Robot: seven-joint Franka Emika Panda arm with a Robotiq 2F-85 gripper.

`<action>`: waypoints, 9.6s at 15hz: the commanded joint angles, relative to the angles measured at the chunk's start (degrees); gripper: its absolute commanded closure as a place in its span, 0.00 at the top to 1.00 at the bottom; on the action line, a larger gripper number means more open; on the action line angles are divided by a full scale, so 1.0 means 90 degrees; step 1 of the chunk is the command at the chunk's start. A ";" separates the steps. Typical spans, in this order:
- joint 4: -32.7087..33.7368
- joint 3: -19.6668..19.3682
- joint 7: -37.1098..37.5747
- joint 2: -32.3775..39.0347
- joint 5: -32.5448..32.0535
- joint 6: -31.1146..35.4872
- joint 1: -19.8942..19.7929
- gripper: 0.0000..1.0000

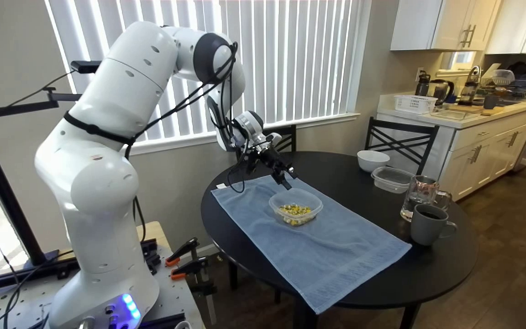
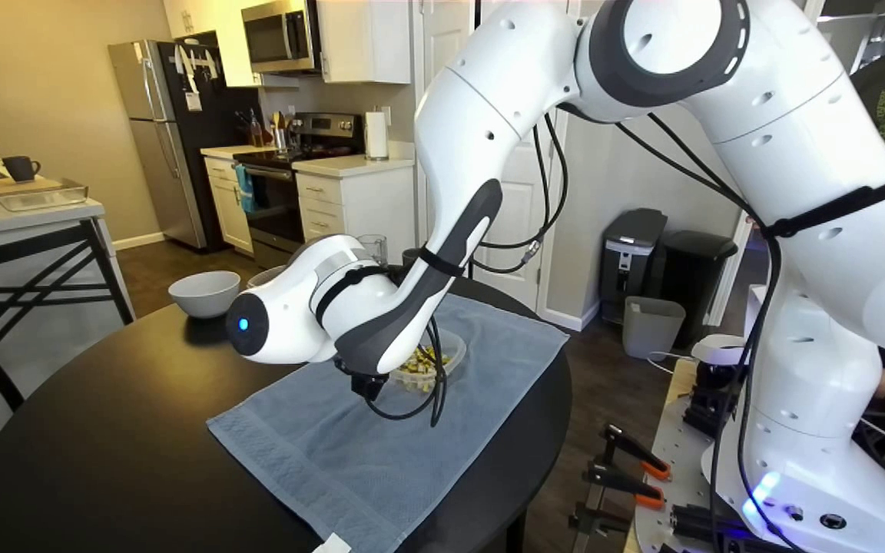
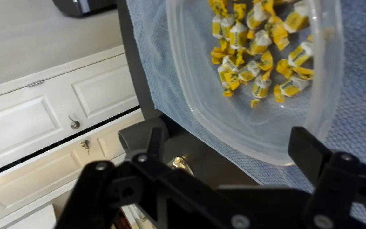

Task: Pour the contents from the bowl onto the blue towel

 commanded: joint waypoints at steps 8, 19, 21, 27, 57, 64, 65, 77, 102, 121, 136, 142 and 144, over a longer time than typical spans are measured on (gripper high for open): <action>-0.0095 -0.0247 -0.0222 -0.0337 0.0728 0.1341 0.0050 1.00; -0.0019 -0.0552 -0.0701 0.0041 0.0978 0.0259 0.0539 1.00; 0.0012 -0.0545 -0.0919 0.0129 0.0932 -0.0003 0.0627 1.00; -0.0033 -0.0543 -0.1270 0.0291 0.0882 -0.0152 0.0678 1.00; -0.0231 -0.0723 -0.0971 -0.0328 0.0981 0.0964 0.0358 0.02; -0.0433 -0.0685 -0.0619 -0.1177 0.1094 0.2801 -0.0104 0.02; -0.0474 -0.0678 -0.0641 -0.1238 0.1185 0.3165 -0.0171 0.02; -0.1570 -0.0926 -0.0239 -0.1608 0.1673 0.8135 -0.0775 0.02; -0.3248 -0.0754 -0.0245 -0.3167 0.1913 0.9724 -0.1678 0.02; -0.3216 -0.0953 -0.1654 -0.2745 0.2939 1.0317 -0.1275 0.02; -0.2725 0.4322 0.2480 -0.3133 0.1831 1.1023 -0.6555 0.02; -0.2941 0.6125 0.2646 -0.2582 0.1824 1.1021 -0.8770 0.02; -0.3044 0.6692 0.2468 -0.2476 0.1838 1.1021 -0.9383 0.02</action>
